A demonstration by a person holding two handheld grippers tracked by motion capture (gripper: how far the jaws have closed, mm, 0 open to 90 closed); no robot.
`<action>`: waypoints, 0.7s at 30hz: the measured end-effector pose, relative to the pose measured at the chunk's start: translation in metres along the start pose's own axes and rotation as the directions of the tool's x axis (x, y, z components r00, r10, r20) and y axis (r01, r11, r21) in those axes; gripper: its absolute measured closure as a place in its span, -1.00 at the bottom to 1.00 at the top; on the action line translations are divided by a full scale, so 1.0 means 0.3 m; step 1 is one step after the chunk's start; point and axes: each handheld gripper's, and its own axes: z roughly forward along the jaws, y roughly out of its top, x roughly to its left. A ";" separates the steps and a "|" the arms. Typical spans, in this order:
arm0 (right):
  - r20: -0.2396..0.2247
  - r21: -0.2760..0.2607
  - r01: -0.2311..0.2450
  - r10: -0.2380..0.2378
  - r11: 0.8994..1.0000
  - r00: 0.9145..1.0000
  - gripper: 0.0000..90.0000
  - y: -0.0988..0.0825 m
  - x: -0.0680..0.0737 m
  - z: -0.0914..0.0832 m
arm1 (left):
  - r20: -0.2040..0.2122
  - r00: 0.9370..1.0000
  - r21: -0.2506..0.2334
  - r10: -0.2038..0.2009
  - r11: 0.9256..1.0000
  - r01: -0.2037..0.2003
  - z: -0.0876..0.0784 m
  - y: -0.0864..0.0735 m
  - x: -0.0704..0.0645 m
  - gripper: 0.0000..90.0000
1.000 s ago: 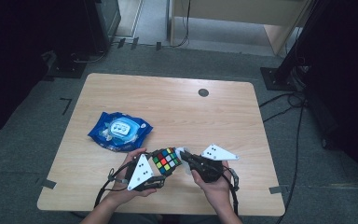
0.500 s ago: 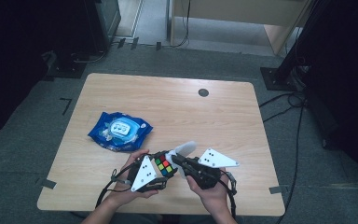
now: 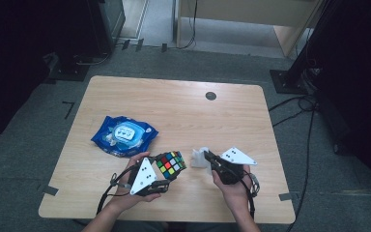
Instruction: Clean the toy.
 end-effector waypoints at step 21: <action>0.025 -0.088 -0.199 0.202 0.976 0.979 0.07 0.017 -0.078 -0.037 | -0.023 0.999 0.002 -0.026 1.000 0.026 0.003 -0.013 0.020 -0.24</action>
